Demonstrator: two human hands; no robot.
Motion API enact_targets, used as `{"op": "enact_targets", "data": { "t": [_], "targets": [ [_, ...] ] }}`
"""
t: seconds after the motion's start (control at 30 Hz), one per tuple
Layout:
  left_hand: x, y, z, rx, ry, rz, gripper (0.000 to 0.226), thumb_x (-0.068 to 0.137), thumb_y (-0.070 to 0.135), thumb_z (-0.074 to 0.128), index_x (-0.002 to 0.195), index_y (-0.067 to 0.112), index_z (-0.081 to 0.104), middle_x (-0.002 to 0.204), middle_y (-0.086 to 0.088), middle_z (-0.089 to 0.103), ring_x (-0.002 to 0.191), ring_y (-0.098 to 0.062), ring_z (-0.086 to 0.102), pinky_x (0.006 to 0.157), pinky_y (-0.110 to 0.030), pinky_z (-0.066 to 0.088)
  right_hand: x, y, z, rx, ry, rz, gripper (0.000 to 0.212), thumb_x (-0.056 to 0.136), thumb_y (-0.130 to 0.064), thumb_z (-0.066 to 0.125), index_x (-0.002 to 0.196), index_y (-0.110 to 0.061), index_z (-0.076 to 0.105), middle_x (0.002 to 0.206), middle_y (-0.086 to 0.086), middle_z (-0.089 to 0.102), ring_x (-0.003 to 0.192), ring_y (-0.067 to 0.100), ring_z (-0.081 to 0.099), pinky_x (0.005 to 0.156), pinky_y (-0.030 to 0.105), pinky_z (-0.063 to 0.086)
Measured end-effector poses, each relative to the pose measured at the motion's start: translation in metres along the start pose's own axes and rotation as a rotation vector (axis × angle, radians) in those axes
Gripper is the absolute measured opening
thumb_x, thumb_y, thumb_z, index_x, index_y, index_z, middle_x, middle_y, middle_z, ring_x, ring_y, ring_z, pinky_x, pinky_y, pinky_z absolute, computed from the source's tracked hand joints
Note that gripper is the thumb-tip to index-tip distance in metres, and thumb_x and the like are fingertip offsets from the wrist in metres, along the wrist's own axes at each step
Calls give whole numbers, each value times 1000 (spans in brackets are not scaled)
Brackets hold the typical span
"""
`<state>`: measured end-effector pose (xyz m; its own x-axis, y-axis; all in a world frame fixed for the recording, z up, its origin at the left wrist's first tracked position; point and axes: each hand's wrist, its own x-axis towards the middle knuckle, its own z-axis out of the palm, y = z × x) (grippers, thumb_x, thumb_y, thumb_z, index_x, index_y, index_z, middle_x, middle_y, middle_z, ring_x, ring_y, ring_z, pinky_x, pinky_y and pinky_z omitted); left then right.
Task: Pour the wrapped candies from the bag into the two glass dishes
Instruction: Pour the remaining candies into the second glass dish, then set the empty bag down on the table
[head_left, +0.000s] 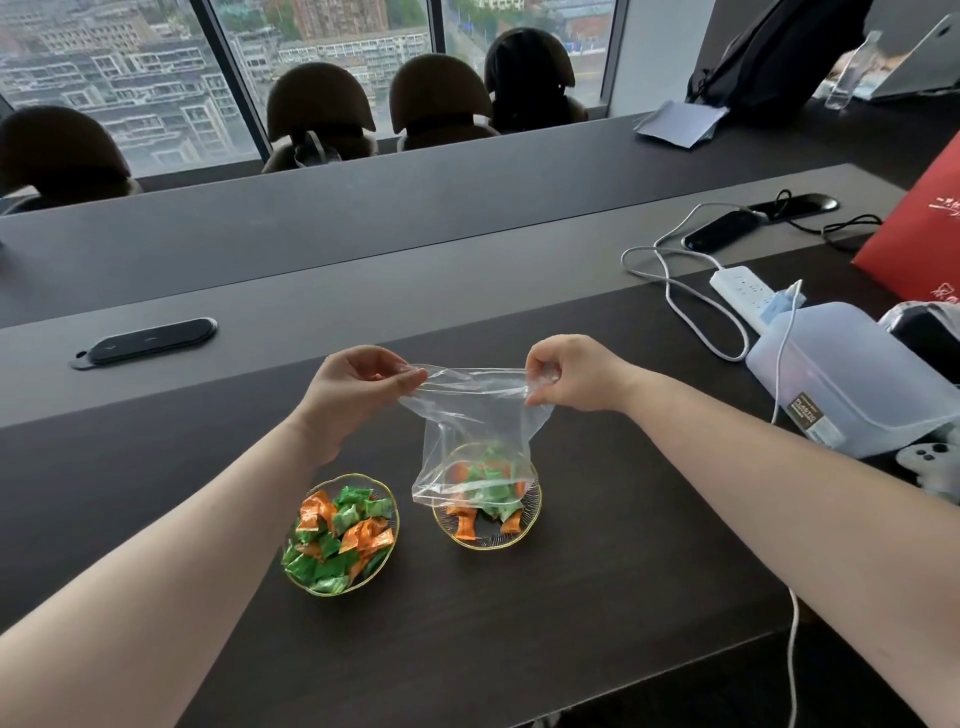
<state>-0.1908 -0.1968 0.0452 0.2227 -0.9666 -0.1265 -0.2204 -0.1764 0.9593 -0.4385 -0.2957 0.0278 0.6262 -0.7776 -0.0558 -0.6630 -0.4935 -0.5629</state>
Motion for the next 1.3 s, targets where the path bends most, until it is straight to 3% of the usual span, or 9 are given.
{"op": "enact_targets", "data": {
  "t": [0.23,0.4,0.57,0.73,0.87,1.03,1.13,1.3],
  "targets": [
    [-5,5,-11,-101,35,48,7,75,13,73,74,9,68,56,9,70,55,2,62,55,-7,45,-3,-22,-4,60,-10,9,30,69,-16,78,82,-16,51,71,-8,49,63,10,44,62,20,39],
    [-10,7,-28,-144,66,76,13,77,15,72,82,3,70,58,8,72,61,-2,64,61,-11,49,0,-39,-3,115,-5,-8,33,71,-18,79,95,-21,57,83,-4,58,71,9,52,67,21,44],
    [-18,9,-50,-203,133,77,7,80,16,70,79,9,71,60,9,73,71,-12,60,71,-20,45,10,-65,-2,125,35,-40,39,72,-20,79,107,-10,65,92,1,62,82,15,56,77,23,46],
    [-29,13,-82,-225,182,97,5,79,13,69,77,9,70,58,9,72,72,-14,59,72,-23,43,27,-95,7,121,30,-84,33,72,-19,79,100,-5,67,82,1,60,75,14,53,70,20,43],
    [-34,12,-115,-210,276,109,5,78,12,71,74,10,68,56,11,71,59,-2,62,61,-13,45,44,-125,18,243,5,-100,31,72,-17,80,95,-2,67,75,-3,58,64,6,49,59,9,40],
    [-44,-5,-169,-164,474,133,9,79,14,71,73,10,65,51,16,67,47,3,56,54,-6,44,72,-174,43,440,-156,-89,34,75,-7,77,105,2,64,79,5,62,61,8,56,53,12,48],
    [-50,-20,-205,-139,551,104,11,78,18,72,70,14,65,51,17,67,47,4,56,56,-6,45,92,-203,69,475,-199,-101,32,78,-11,74,106,1,63,80,6,64,59,9,59,53,18,47],
    [-60,-46,-257,-124,696,56,14,76,21,74,65,19,65,54,11,67,49,4,57,60,-8,47,124,-241,114,634,-292,-76,27,79,-12,73,103,-2,64,76,2,66,58,9,63,50,16,49]
  ]
}}
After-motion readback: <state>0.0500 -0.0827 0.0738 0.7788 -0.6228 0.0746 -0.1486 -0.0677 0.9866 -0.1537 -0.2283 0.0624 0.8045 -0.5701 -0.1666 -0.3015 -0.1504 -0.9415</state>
